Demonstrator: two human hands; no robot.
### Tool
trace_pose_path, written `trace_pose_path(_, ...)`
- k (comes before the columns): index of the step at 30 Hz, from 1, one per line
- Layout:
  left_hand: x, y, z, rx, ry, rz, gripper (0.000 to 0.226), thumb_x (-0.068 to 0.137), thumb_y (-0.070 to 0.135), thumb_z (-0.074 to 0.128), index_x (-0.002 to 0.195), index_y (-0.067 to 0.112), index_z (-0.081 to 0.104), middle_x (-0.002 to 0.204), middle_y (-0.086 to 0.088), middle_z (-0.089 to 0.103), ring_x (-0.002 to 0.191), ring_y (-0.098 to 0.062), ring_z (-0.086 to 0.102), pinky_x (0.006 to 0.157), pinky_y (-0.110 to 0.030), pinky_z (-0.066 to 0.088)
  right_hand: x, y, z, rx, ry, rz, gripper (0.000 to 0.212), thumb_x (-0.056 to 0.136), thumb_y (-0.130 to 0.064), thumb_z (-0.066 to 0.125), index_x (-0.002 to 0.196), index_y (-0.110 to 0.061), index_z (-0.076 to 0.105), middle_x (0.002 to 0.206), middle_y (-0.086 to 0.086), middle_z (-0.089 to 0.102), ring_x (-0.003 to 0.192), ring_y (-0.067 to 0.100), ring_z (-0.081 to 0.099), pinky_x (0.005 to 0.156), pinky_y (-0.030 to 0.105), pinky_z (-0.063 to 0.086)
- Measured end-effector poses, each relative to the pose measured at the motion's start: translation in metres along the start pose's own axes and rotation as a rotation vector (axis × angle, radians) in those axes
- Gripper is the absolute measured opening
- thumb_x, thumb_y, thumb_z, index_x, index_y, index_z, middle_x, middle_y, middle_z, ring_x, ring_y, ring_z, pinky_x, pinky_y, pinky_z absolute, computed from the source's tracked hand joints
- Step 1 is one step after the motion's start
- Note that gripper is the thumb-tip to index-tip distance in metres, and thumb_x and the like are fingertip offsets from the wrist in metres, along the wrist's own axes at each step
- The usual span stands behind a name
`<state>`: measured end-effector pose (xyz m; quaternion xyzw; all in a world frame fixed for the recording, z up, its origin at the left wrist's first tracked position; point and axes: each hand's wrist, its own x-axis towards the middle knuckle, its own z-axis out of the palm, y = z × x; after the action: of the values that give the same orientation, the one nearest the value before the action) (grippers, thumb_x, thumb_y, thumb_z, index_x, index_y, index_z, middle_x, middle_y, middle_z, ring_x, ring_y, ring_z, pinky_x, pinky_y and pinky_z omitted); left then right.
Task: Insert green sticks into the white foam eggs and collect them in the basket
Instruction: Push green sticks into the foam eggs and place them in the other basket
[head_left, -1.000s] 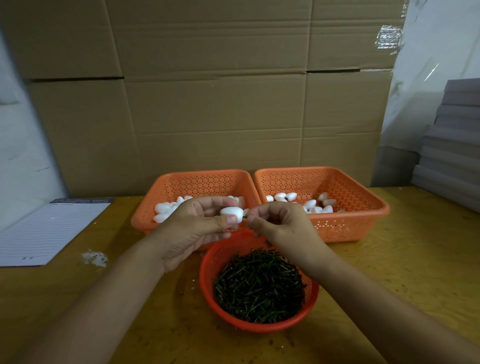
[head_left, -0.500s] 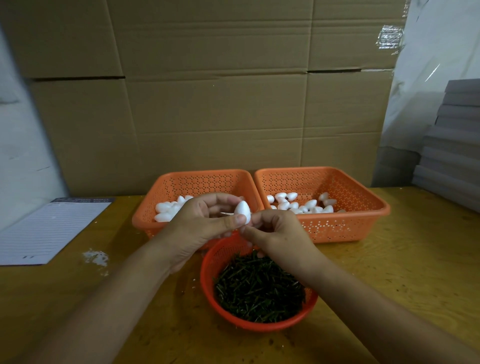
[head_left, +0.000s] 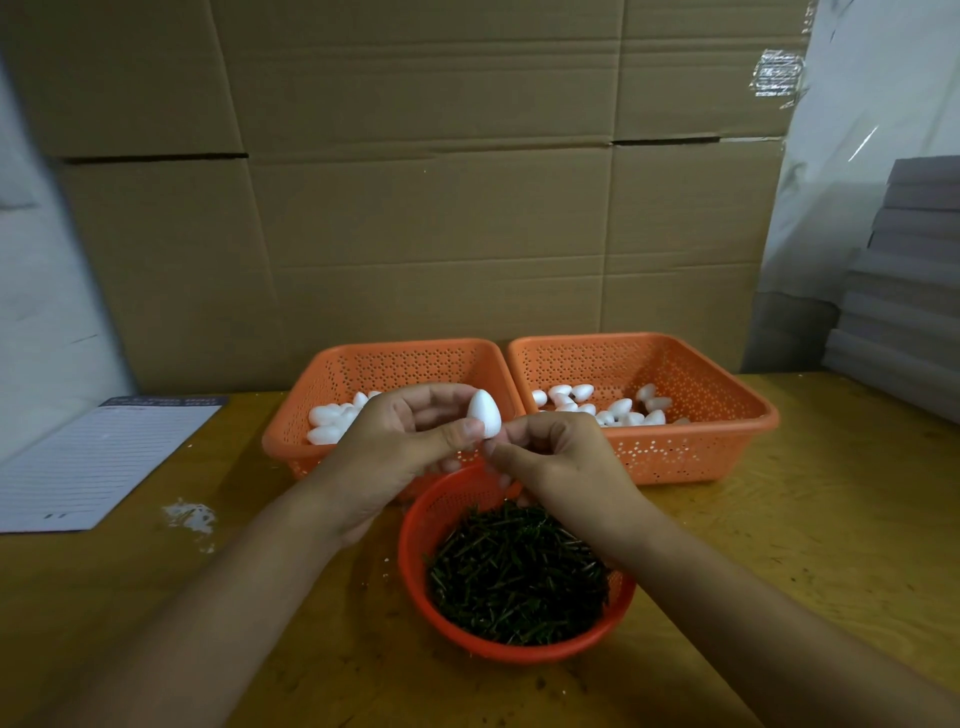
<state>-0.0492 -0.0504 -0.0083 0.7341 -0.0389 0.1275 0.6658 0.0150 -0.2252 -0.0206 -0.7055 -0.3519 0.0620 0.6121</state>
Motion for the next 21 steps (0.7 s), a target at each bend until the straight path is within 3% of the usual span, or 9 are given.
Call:
trace_pose_path(3, -0.0003, 0.0009, -0.0026, -0.072, -0.046, -0.019, 0.040, 0.081, 0.030, 0.075, 0.119, 0.020, 0.071, 0.113, -0.010, 0.075, 0.096, -0.016, 0.069, 0.075, -0.023, 0.056, -0.0005, -0.0040, -0.0021, 0.039, -0.036, 0.029, 0.016, 0.095, -0.009, 0.064, 0.085, -0.001, 0.074, 0.070, 0.009, 0.069, 0.062, 0.008, 0.061, 0.052, 0.020, 0.048)
trace_pose_path(11, 0.0004, -0.0006, -0.0049, -0.113, -0.100, -0.036, 0.035, 0.088, 0.022, 0.068, 0.123, 0.018, 0.069, 0.109, -0.015, 0.074, 0.090, -0.013, 0.067, 0.074, -0.023, 0.055, -0.0022, -0.0078, -0.0028, 0.066, -0.088, 0.049, 0.019, 0.098, -0.011, 0.060, 0.084, -0.010, 0.073, 0.072, -0.001, 0.070, 0.065, 0.007, 0.062, 0.053, 0.019, 0.048)
trace_pose_path(17, 0.0004, -0.0022, -0.0044, -0.131, -0.118, -0.040, 0.039, 0.089, 0.021, 0.065, 0.128, 0.013, 0.066, 0.088, -0.004, 0.071, 0.076, -0.010, 0.064, 0.072, -0.024, 0.055, -0.0036, -0.0079, -0.0024, 0.203, -0.160, 0.120, 0.024, 0.099, -0.009, 0.056, 0.082, -0.013, 0.073, 0.075, 0.000, 0.070, 0.066, 0.007, 0.062, 0.055, 0.018, 0.048)
trace_pose_path(21, -0.0002, -0.0010, -0.0056, -0.127, -0.120, -0.045, 0.040, 0.090, 0.022, 0.065, 0.129, 0.014, 0.065, 0.096, -0.007, 0.072, 0.076, -0.011, 0.064, 0.072, -0.025, 0.055, -0.0033, -0.0076, -0.0017, 0.259, -0.145, 0.167, 0.020, 0.098, -0.012, 0.059, 0.084, -0.012, 0.074, 0.078, 0.002, 0.071, 0.066, 0.008, 0.061, 0.055, 0.019, 0.047)
